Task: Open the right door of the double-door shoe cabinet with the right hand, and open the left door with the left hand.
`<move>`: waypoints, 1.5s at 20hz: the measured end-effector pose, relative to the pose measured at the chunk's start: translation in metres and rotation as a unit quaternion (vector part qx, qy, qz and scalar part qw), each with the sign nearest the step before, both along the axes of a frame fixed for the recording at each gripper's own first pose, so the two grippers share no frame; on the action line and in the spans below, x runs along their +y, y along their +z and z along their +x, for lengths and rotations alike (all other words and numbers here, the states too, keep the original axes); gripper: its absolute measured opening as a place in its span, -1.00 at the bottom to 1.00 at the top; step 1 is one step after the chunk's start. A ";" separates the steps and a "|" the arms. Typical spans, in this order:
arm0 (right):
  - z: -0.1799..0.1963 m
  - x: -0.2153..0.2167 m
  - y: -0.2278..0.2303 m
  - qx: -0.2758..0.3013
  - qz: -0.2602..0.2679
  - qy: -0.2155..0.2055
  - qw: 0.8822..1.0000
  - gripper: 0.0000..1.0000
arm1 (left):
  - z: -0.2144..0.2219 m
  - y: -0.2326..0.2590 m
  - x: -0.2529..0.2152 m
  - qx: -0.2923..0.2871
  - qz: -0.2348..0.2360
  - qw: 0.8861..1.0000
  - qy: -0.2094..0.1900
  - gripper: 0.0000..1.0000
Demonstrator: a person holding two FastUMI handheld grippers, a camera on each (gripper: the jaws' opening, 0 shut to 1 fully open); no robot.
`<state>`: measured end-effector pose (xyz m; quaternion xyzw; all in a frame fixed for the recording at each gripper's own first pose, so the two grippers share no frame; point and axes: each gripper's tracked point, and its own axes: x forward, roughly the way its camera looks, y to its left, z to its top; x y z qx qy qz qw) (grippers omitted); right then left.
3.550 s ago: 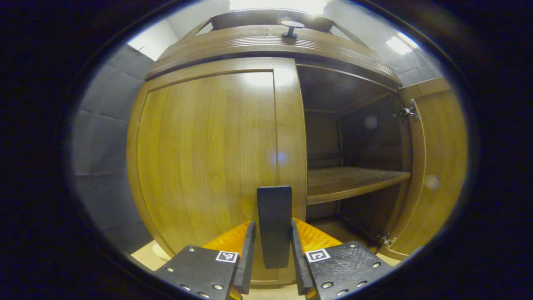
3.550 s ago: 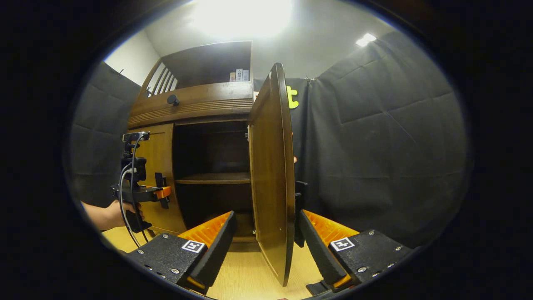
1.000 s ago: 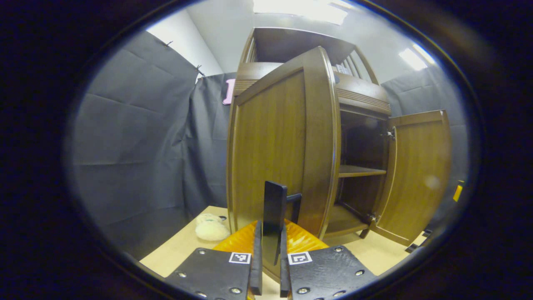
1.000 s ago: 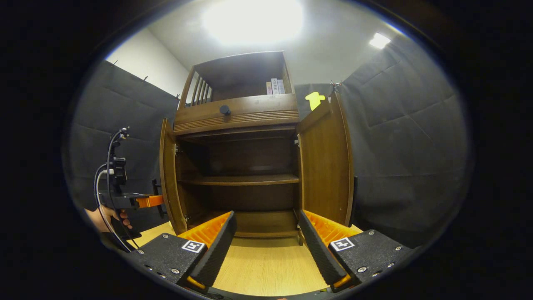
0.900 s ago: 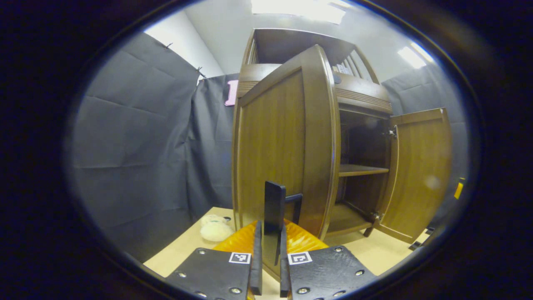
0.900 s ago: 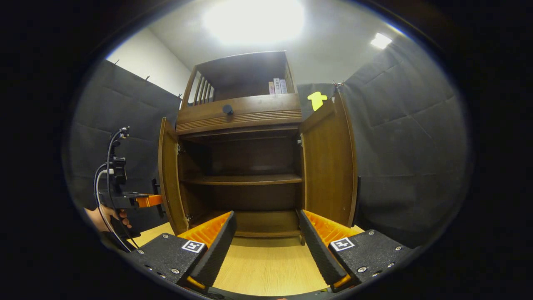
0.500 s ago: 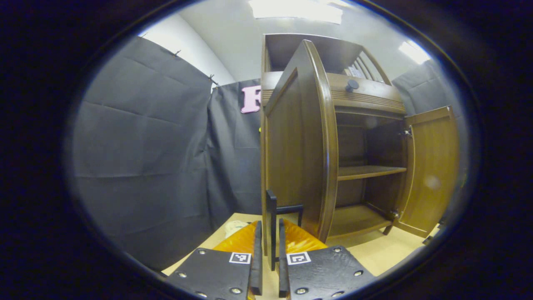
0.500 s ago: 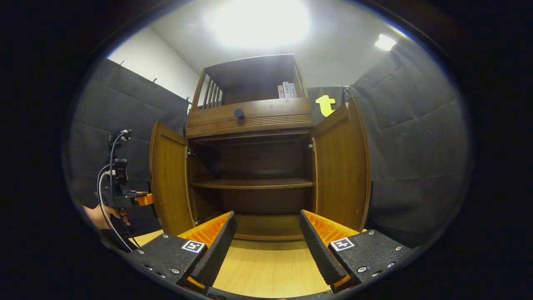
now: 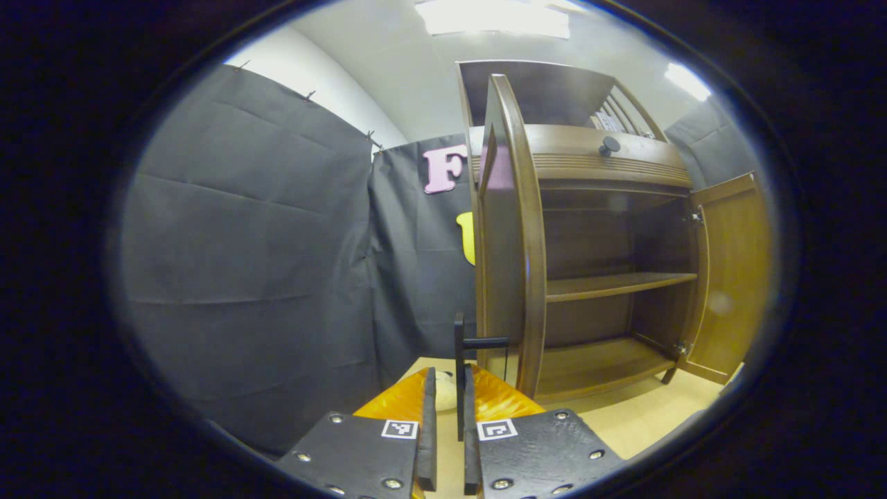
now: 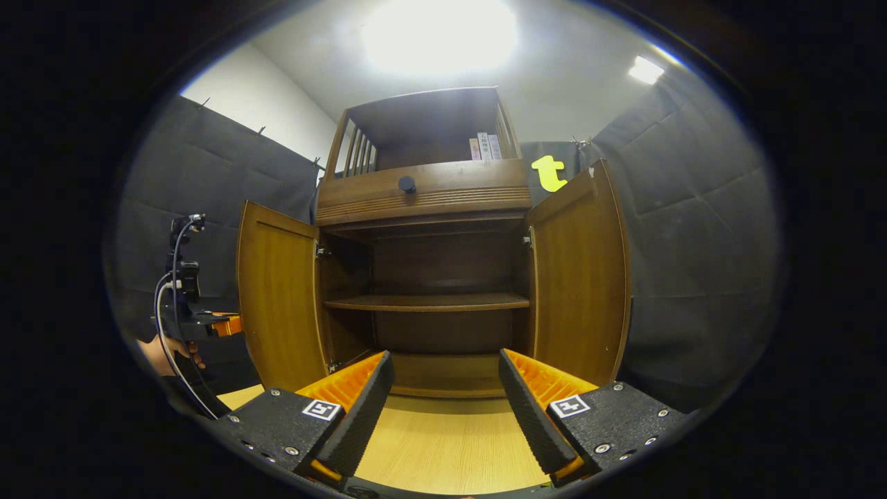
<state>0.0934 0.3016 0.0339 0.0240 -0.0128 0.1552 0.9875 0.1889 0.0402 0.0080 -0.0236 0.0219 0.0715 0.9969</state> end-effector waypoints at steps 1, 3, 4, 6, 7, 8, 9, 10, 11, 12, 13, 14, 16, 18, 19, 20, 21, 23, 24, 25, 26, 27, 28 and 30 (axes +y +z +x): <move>0.000 0.000 0.000 0.001 -0.001 -0.001 1.000 0.87 | 0.000 -0.001 0.001 0.000 0.002 1.000 0.005 -0.68; 0.000 0.001 -0.003 0.006 -0.003 0.001 1.000 0.87 | -0.001 0.000 0.003 -0.001 0.008 1.000 0.018 -0.68; 0.000 0.001 -0.003 0.007 -0.004 0.000 1.000 0.87 | -0.002 0.002 0.005 -0.003 0.013 0.999 0.029 -0.67; 0.001 0.002 -0.005 0.010 -0.006 0.000 1.000 0.87 | -0.009 0.006 0.008 -0.009 0.025 0.998 0.051 -0.60; 0.001 0.002 -0.005 0.011 -0.005 0.001 1.000 0.87 | -0.011 0.009 0.009 -0.014 0.029 0.998 0.062 -0.60; 0.002 0.003 -0.006 0.013 -0.005 0.002 1.000 0.87 | -0.013 0.011 0.007 -0.018 0.027 0.998 0.062 -0.68; 0.002 0.004 -0.006 0.013 -0.007 0.004 1.000 0.87 | -0.014 0.014 0.005 -0.021 0.023 0.998 0.061 -0.60; 0.001 0.005 -0.006 0.013 -0.009 0.006 1.000 0.87 | -0.017 0.019 0.005 -0.023 0.022 0.998 0.063 -0.60; 0.001 0.007 -0.006 0.015 -0.010 0.010 1.000 0.87 | -0.021 0.022 0.005 -0.025 0.022 0.998 0.061 -0.68; 0.000 0.009 -0.004 0.015 -0.009 0.012 1.000 0.87 | -0.025 0.031 0.002 -0.031 0.023 0.998 0.056 -0.60; -0.001 0.008 -0.002 0.014 -0.008 0.013 1.000 0.87 | -0.030 0.033 -0.002 -0.037 0.019 0.998 0.046 -0.60; -0.001 0.008 -0.001 0.012 -0.008 0.012 1.000 0.87 | -0.035 0.037 -0.005 -0.041 0.016 0.998 0.033 -0.78; -0.001 0.008 0.001 0.011 -0.007 0.011 1.000 0.87 | -0.046 0.058 -0.018 -0.051 0.011 0.999 0.007 -0.63; -0.002 0.004 0.002 0.015 -0.005 0.007 1.000 0.87 | -0.062 0.083 -0.047 -0.055 0.003 0.998 -0.029 -0.73; -0.003 0.003 0.004 0.017 -0.001 0.004 1.000 0.87 | -0.065 0.087 -0.062 -0.057 0.000 0.997 -0.047 -0.78; -0.003 -0.001 0.006 0.016 0.003 0.000 1.000 0.87 | -0.073 0.094 -0.077 -0.059 -0.001 0.996 -0.063 -0.58; -0.003 -0.005 0.009 0.014 0.006 -0.006 1.000 0.87 | -0.073 0.100 -0.096 -0.061 -0.001 0.995 -0.078 -0.58; -0.004 -0.014 0.012 0.011 0.008 -0.019 1.000 0.87 | -0.079 0.104 -0.125 -0.064 0.001 0.993 -0.102 -0.58; -0.006 -0.018 0.012 0.011 0.010 -0.023 1.000 0.87 | -0.085 0.107 -0.138 -0.065 0.001 0.991 -0.114 -0.60; -0.007 -0.023 0.012 0.012 0.012 -0.028 0.999 0.87 | -0.090 0.109 -0.150 -0.065 0.001 0.990 -0.126 -0.60; -0.009 -0.026 0.012 0.014 0.013 -0.032 0.999 0.87 | -0.092 0.111 -0.158 -0.063 -0.001 0.989 -0.134 -0.60; -0.011 -0.031 0.011 0.014 0.013 -0.038 0.999 0.87 | -0.095 0.110 -0.167 -0.062 0.000 0.988 -0.144 -0.58; -0.014 -0.037 0.011 0.013 0.013 -0.043 0.999 0.87 | -0.099 0.111 -0.175 -0.060 0.001 0.987 -0.150 -0.58; -0.018 -0.044 0.009 0.014 0.015 -0.051 0.999 0.87 | -0.108 0.109 -0.189 -0.059 0.005 0.985 -0.162 -0.60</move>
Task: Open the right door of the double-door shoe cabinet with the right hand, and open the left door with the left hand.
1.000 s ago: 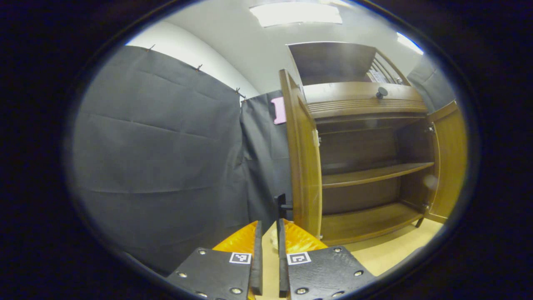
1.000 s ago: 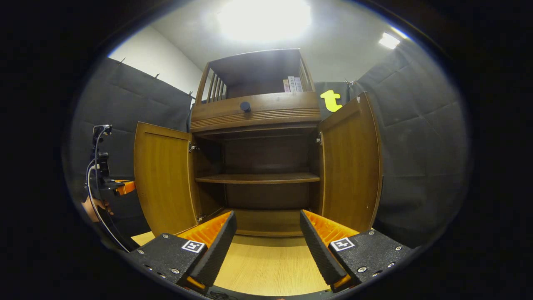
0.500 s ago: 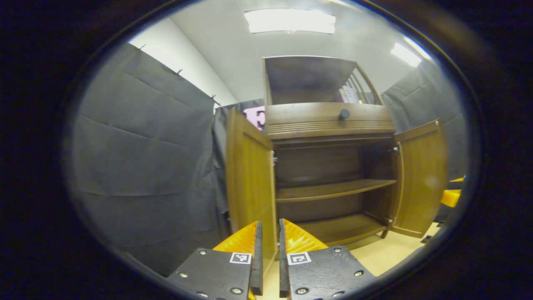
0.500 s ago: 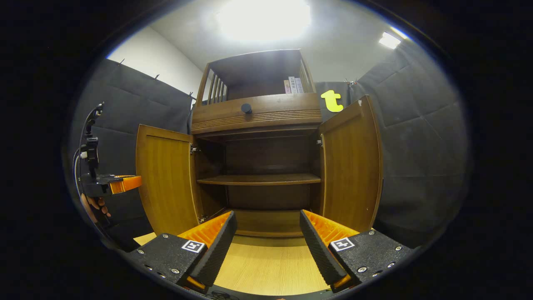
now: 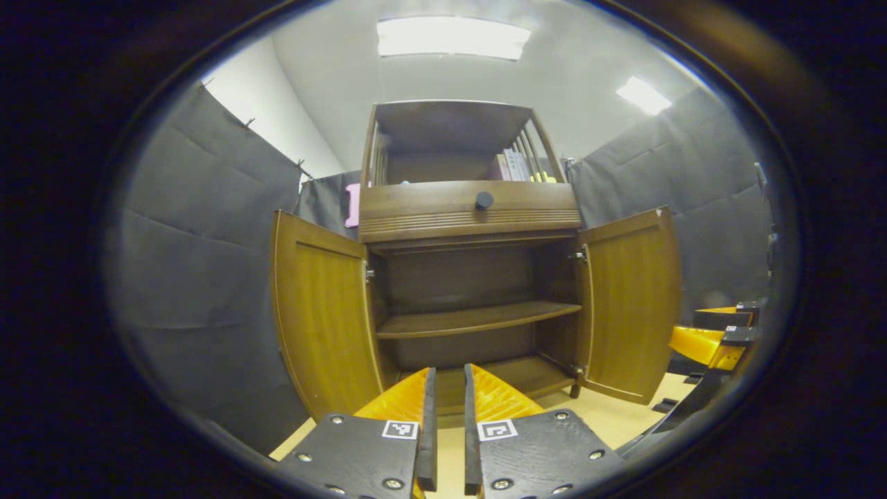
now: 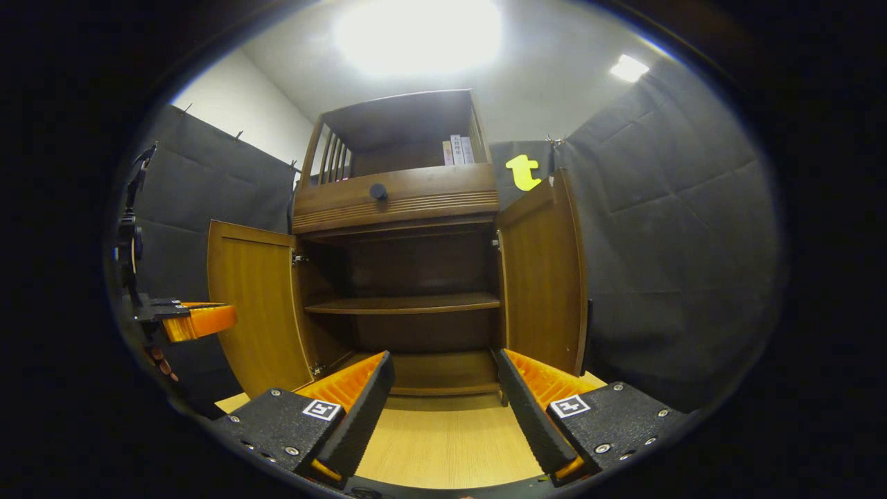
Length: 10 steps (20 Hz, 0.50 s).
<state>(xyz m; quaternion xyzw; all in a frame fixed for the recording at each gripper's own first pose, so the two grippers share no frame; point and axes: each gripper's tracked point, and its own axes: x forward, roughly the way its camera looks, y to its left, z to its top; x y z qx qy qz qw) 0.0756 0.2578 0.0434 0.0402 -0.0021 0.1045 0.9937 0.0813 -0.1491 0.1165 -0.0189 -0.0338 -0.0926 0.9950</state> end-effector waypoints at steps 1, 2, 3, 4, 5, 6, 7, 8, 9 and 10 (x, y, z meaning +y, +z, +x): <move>-0.002 -0.002 -0.001 0.001 0.001 -0.002 1.000 0.87 | -0.002 -0.001 -0.006 0.001 0.003 1.000 -0.003 -0.60; -0.005 -0.005 -0.003 0.003 0.002 -0.004 1.000 0.87 | -0.006 -0.002 -0.008 0.003 0.004 1.000 -0.006 -0.60; -0.007 -0.006 -0.005 0.005 0.002 -0.005 1.000 0.87 | -0.011 -0.005 -0.010 0.005 0.004 1.000 -0.006 -0.60; -0.010 -0.007 -0.007 0.007 0.001 -0.006 1.000 0.87 | -0.015 -0.007 -0.012 0.008 0.003 1.000 -0.005 -0.59; -0.013 -0.009 -0.008 0.008 0.000 -0.008 1.000 0.87 | -0.020 -0.008 -0.012 0.009 0.001 1.000 -0.004 -0.59; -0.015 -0.010 -0.009 0.006 0.000 -0.010 1.000 0.87 | -0.016 -0.007 -0.012 0.008 0.000 1.000 -0.002 -0.59; -0.018 -0.012 -0.010 0.005 0.000 -0.013 1.000 0.87 | -0.015 -0.007 -0.012 0.007 0.002 1.000 -0.002 -0.58; -0.020 -0.013 -0.011 0.005 0.000 -0.015 1.000 0.87 | -0.016 -0.006 -0.012 0.006 0.004 1.000 0.000 -0.60; -0.022 -0.014 -0.011 0.005 -0.001 -0.016 1.000 0.87 | -0.017 -0.007 -0.012 0.005 0.006 1.000 0.000 -0.58; -0.024 -0.015 -0.013 0.006 -0.002 -0.017 1.000 0.87 | -0.019 -0.007 -0.012 0.005 0.007 1.000 0.001 -0.59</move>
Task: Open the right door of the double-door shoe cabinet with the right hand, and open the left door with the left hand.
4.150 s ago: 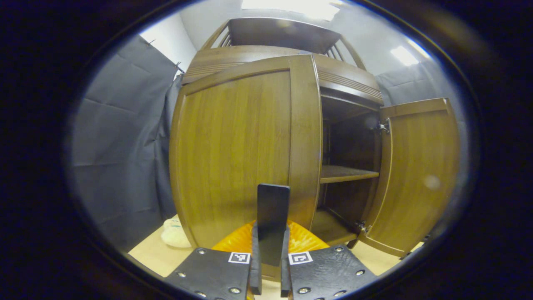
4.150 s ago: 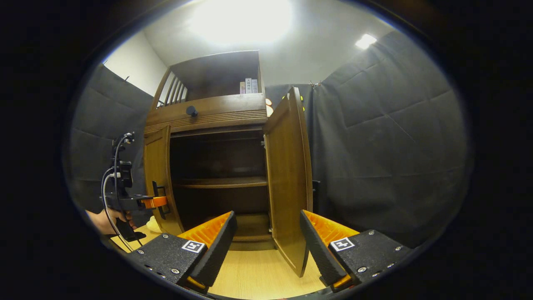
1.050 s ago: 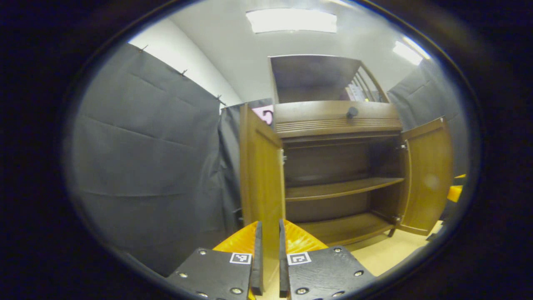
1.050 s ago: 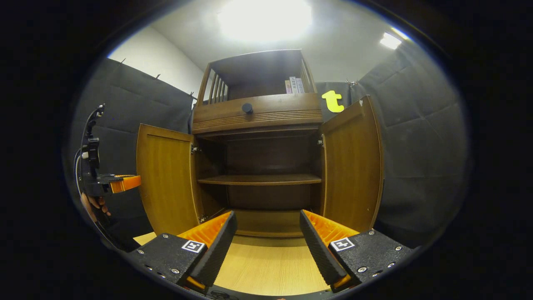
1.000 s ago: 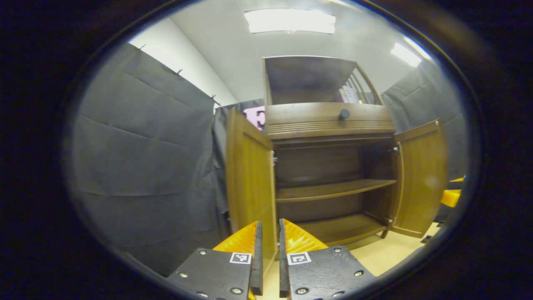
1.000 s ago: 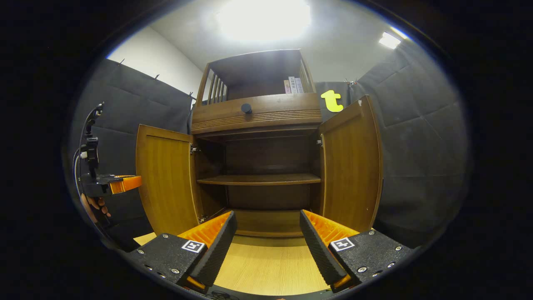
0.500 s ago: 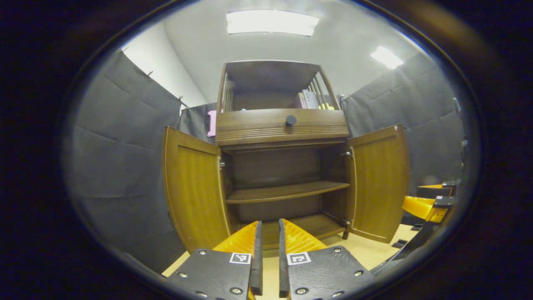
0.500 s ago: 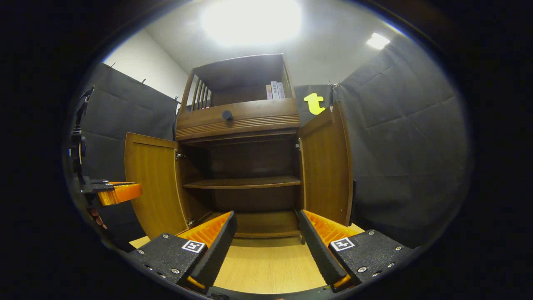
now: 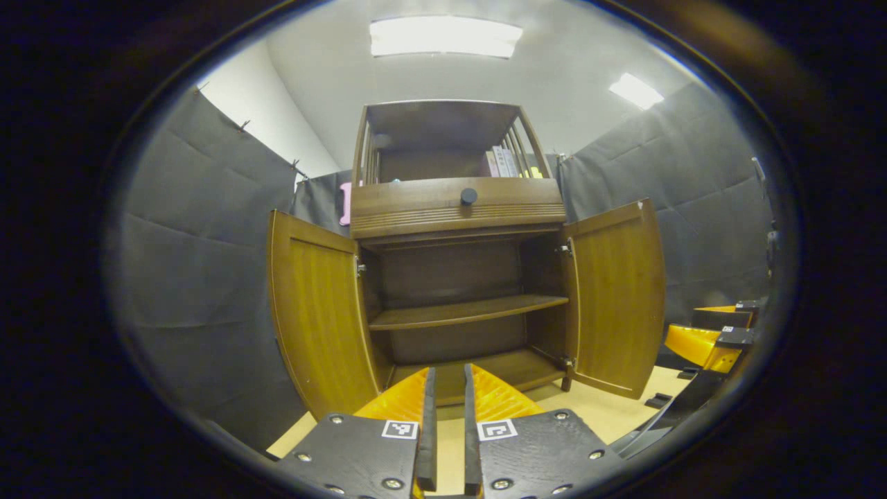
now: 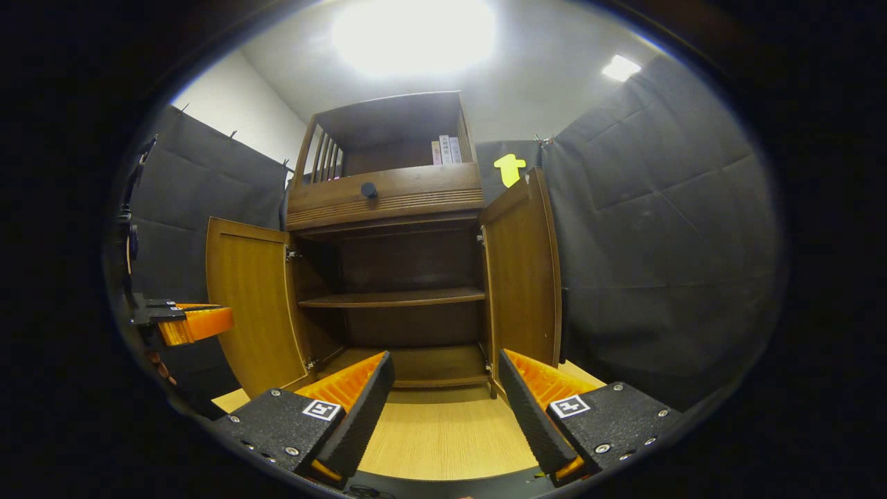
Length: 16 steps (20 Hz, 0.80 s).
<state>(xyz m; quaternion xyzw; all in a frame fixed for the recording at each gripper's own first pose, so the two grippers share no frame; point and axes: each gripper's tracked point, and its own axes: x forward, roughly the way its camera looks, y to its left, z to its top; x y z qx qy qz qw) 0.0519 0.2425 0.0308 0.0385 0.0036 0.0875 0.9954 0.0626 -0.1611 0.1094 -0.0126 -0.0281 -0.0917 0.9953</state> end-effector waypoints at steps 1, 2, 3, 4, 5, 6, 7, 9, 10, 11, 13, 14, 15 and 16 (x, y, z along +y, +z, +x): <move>-0.001 0.000 -0.001 0.001 0.000 0.000 1.000 0.87 | -0.001 0.000 0.000 0.000 -0.001 1.000 0.000 -0.59; -0.002 -0.001 -0.001 0.002 0.001 0.000 1.000 0.87 | -0.002 0.001 -0.001 -0.001 -0.001 1.000 -0.001 -0.59; -0.002 -0.002 0.000 0.001 0.002 0.000 1.000 0.87 | -0.002 0.000 0.000 -0.002 0.000 1.000 -0.003 -0.59; -0.002 -0.003 0.001 -0.001 0.003 -0.001 1.000 0.87 | -0.003 0.002 -0.001 -0.003 0.002 1.000 -0.004 -0.60; -0.002 -0.004 0.002 -0.003 0.002 -0.003 1.000 0.87 | -0.002 0.001 0.000 -0.005 0.003 1.000 -0.004 -0.55; -0.001 -0.005 0.002 -0.003 0.001 -0.004 1.000 0.87 | -0.003 0.003 -0.001 -0.007 0.003 1.000 -0.004 -0.49; -0.001 -0.006 0.002 -0.002 0.001 -0.004 1.000 0.87 | -0.004 0.003 -0.002 -0.006 0.005 1.000 -0.007 -0.44; -0.001 -0.006 0.002 -0.002 0.004 -0.007 1.000 0.87 | -0.004 0.002 -0.002 -0.004 0.007 1.000 -0.012 0.04; 0.000 -0.007 0.002 -0.002 0.004 -0.008 1.000 0.87 | -0.004 0.003 -0.002 -0.005 0.008 1.000 -0.011 0.28; 0.000 -0.007 0.003 -0.002 0.003 -0.008 1.000 0.87 | -0.003 0.003 -0.001 -0.005 0.009 1.000 -0.007 0.52; 0.000 -0.007 0.003 -0.001 0.002 -0.009 1.000 0.87 | -0.001 0.003 0.002 -0.007 0.013 1.000 -0.002 0.84; 0.000 -0.006 0.002 -0.001 0.002 -0.008 1.000 0.87 | -0.001 0.004 0.003 -0.008 0.012 1.000 0.001 0.93; 0.001 -0.006 0.002 0.001 0.001 -0.007 1.000 0.87 | 0.000 0.004 0.002 -0.010 0.010 1.000 0.002 0.93; 0.001 -0.006 0.002 0.001 0.001 -0.007 1.000 0.87 | -0.001 0.004 0.003 -0.011 0.009 1.000 0.004 0.93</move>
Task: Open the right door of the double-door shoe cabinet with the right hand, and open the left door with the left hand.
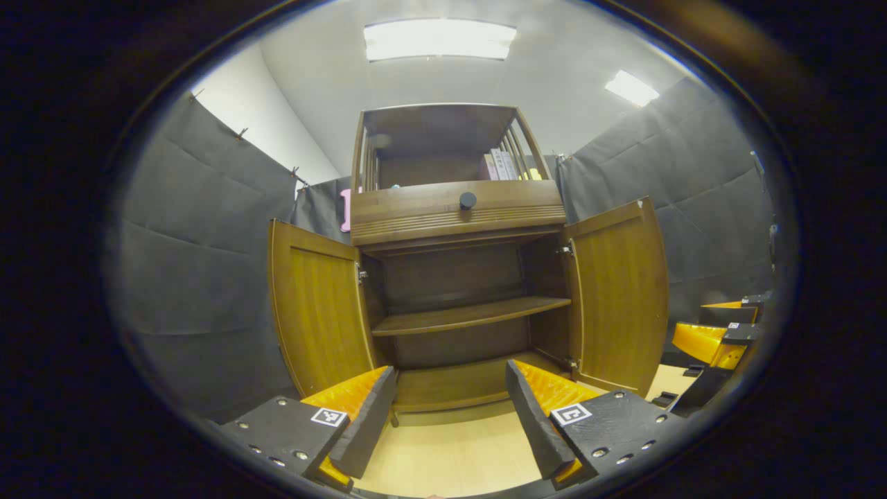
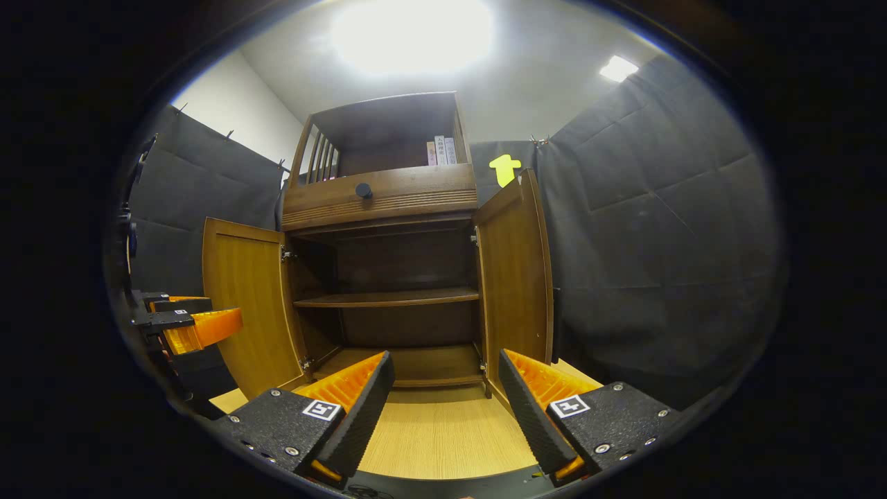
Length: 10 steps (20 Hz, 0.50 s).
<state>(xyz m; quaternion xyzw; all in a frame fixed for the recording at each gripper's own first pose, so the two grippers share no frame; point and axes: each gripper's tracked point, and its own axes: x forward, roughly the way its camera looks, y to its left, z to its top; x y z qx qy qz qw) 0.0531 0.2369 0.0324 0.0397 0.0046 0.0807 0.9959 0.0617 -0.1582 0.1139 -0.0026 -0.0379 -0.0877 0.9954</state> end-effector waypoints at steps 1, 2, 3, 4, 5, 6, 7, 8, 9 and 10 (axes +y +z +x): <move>0.000 0.000 0.000 0.000 0.000 0.001 1.000 0.87 | 0.000 -0.001 0.001 0.000 -0.001 1.000 0.003 0.93; 0.001 0.001 0.001 -0.001 -0.001 0.002 1.000 0.87 | -0.001 -0.002 0.003 0.001 -0.002 1.000 0.005 0.93; 0.001 0.001 0.001 -0.001 -0.002 0.003 1.000 0.87 | -0.003 -0.004 0.003 0.003 -0.004 1.000 0.008 0.81; 0.000 0.001 0.002 -0.002 -0.003 0.004 1.000 0.87 | -0.005 -0.006 0.005 0.005 -0.005 1.000 0.010 0.93; 0.001 0.001 0.002 -0.002 -0.003 0.005 1.000 0.87 | -0.007 -0.007 0.006 0.007 -0.006 1.000 0.013 0.93; 0.001 0.002 0.002 -0.002 -0.002 0.006 1.000 0.87 | -0.007 -0.008 0.006 0.009 -0.007 1.000 0.015 0.93; 0.002 0.002 0.002 -0.002 -0.001 0.006 1.000 0.87 | -0.007 -0.008 0.006 0.010 -0.007 1.000 0.018 0.93; 0.002 0.003 0.001 -0.001 -0.001 0.006 1.000 0.87 | -0.007 -0.008 0.007 0.010 -0.007 1.000 0.020 0.93; 0.003 0.003 0.000 0.001 -0.001 0.007 1.000 0.87 | -0.008 -0.007 0.008 0.009 -0.006 1.000 0.022 0.93; 0.004 0.004 0.000 0.001 0.000 0.008 1.000 0.87 | -0.008 -0.005 0.008 0.007 -0.006 1.000 0.023 0.93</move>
